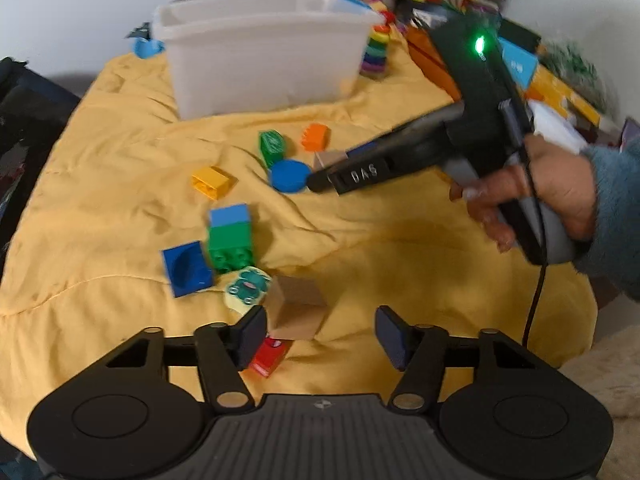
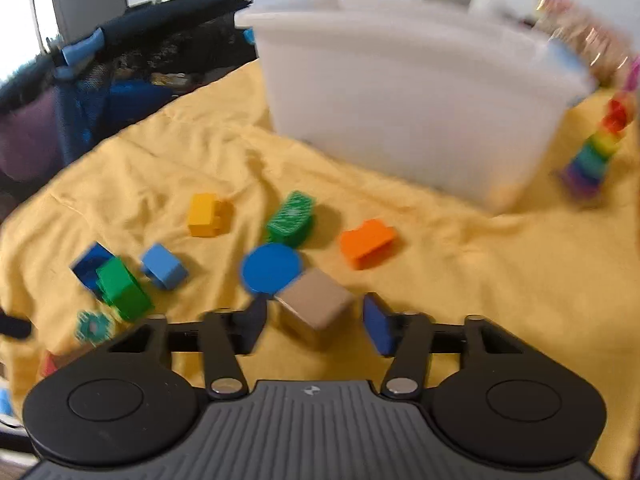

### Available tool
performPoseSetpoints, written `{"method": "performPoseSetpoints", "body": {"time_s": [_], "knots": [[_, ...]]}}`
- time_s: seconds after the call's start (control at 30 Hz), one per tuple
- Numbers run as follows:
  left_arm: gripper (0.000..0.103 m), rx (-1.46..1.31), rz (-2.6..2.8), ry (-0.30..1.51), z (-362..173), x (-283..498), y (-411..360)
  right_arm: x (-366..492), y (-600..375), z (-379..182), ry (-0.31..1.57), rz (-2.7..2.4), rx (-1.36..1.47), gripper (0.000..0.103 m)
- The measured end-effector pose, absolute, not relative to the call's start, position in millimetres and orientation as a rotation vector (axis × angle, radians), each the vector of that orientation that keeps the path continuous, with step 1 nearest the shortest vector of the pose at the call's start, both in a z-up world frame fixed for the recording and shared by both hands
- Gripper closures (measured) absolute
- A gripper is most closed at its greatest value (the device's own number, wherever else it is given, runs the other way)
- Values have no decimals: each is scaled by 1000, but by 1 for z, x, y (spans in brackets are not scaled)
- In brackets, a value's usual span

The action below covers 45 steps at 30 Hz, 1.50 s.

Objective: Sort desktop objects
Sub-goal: 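Grasp a brown wooden cube with the left tool while the right tool grasps another, then carry both brown cubes over the white bin and open both tools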

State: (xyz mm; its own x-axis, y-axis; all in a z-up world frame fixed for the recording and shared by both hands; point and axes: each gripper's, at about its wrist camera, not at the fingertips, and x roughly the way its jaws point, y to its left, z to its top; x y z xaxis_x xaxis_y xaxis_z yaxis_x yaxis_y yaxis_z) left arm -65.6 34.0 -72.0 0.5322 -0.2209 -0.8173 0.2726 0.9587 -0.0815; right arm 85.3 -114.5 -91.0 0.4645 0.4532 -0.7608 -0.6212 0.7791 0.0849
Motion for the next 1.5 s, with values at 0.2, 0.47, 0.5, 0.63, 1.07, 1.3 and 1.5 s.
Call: {"method": "performPoseSetpoints", "body": {"time_s": [0.2,0.47,0.5,0.63,1.07,1.3,1.5], "knots": [[70,107,-247,991,-95,-51,25,45,-143,-77,849,636,-261,60],[70,3,-352,902,-77,-42,16,4,-202,-77,884,543,-244,60],[70,25,-362,897,-76,-38,9,5,-205,-75,881,537,-226,60],[70,94,-372,917,-89,-22,-11,9,-205,-77,878,545,-188,60],[63,133,-354,935,-96,-18,-14,-2,-205,-82,882,535,-221,48],[71,98,-405,956,-86,-12,-9,-5,-191,-85,866,556,-333,60],[70,45,-358,791,-21,16,8,20,-192,-51,801,538,-263,60]]}}
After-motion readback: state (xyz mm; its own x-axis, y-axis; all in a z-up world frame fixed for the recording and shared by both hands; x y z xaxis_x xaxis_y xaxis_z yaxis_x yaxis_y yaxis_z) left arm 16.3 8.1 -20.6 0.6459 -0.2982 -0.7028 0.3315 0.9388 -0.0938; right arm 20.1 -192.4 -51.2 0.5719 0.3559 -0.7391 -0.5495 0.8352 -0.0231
